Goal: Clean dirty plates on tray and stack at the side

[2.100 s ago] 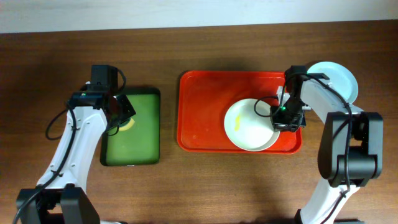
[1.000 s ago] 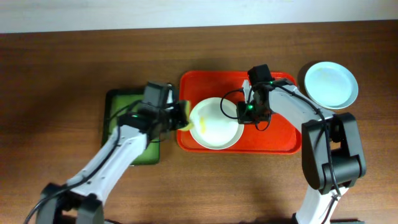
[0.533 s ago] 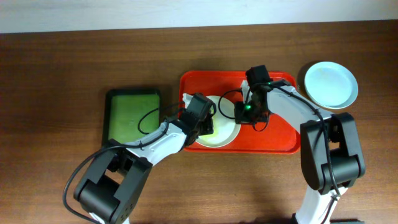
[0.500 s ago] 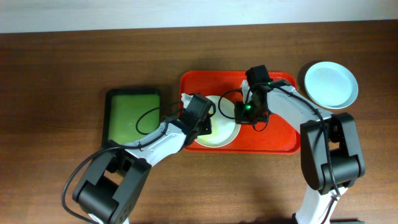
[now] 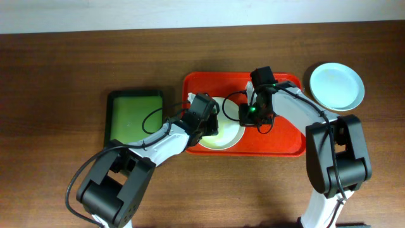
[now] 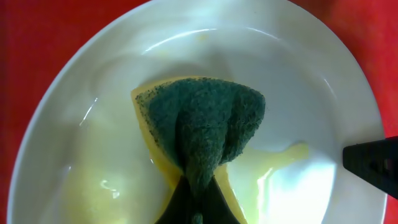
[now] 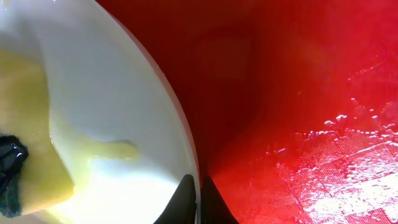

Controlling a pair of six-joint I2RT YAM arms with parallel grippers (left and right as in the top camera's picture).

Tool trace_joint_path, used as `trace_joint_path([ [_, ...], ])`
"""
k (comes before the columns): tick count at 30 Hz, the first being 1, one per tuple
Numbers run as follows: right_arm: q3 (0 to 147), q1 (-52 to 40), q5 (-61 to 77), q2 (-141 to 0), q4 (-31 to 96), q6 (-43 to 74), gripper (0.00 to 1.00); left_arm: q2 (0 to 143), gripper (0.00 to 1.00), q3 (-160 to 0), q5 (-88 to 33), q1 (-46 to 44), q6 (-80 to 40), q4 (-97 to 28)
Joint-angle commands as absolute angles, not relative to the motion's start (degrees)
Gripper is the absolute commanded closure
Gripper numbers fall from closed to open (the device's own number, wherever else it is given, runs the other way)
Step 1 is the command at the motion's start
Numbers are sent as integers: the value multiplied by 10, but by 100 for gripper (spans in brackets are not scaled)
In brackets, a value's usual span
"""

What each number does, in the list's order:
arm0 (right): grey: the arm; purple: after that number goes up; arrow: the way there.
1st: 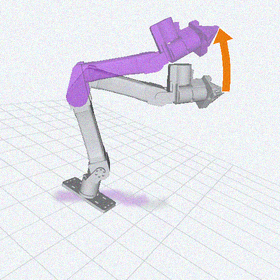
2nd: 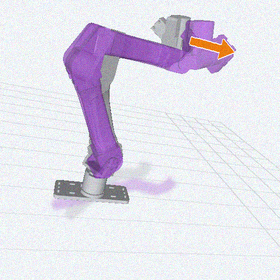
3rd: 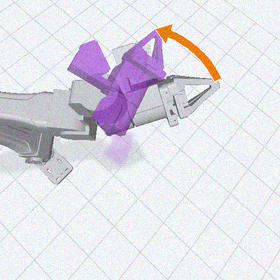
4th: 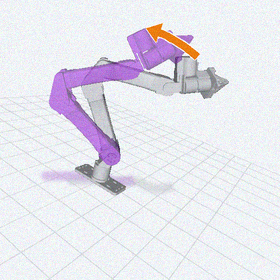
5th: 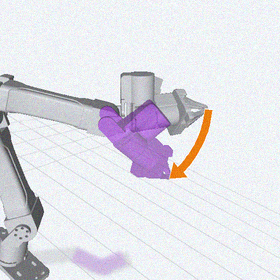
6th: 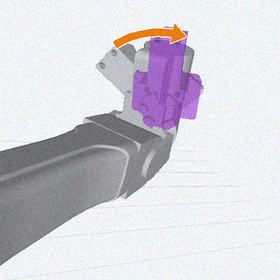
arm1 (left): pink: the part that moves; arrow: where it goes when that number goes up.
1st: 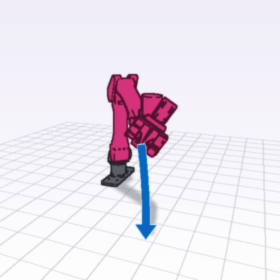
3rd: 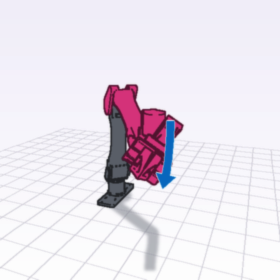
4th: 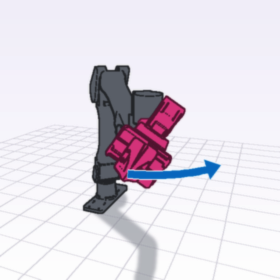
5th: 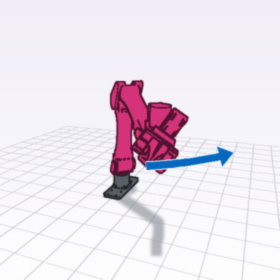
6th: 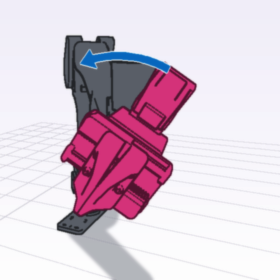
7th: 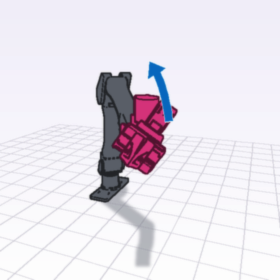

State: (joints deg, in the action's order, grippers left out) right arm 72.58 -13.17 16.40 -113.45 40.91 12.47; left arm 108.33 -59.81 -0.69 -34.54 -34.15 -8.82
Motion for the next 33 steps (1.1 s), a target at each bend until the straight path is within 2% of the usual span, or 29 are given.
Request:
trace_joint_path([
  [1, 707, -135, 129, -1156, 422, 125, 96, 1093, 100, -606, 76, -341, -296, -136],
  [3, 707, -135, 129, -1156, 424, 125, 96, 1084, 100, -630, 185, -340, -296, -205],
  [4, 707, -135, 128, -1156, 424, 125, 96, 1078, 100, -646, 195, -340, -296, -227],
  [10, 707, -135, 113, -1156, 426, 125, 96, 945, 100, -691, 163, -328, -297, -305],
  [14, 707, -135, 113, -1156, 424, 125, 96, 901, 100, -682, 145, -207, -296, -480],
  [18, 771, -135, 103, -1126, 500, 108, 96, 946, 100, -625, 128, -114, -296, -457],
  [21, 868, -137, 5, -1075, 597, 108, 96, 992, 100, -625, 124, -81, -296, -437],
  [23, 919, -156, -111, -1055, 655, 108, 96, 1009, 89, -625, 113, -81, -296, -425],
  [25, 962, -197, -211, -1053, 698, 108, 96, 1008, 67, -633, 111, -81, -296, -425],
  [28, 971, -268, -387, -1053, 720, 108, 96, 998, 66, -674, 71, -81, -296, -456],
  [29, 971, -303, -491, -1053, 734, 108, 96, 987, 51, -689, 70, -81, -297, -470],
  [30, 971, -330, -573, -1053, 745, 107, 96, 976, 18, -691, 70, -81, -296, -476],
  [31, 971, -361, -648, -1053, 746, 70, 96, 971, 1, -691, 70, -81, -297, -483],
  [33, 971, -410, -750, -1053, 743, -22, 96, 971, 1, -691, 70, -81, -297, -492],
])
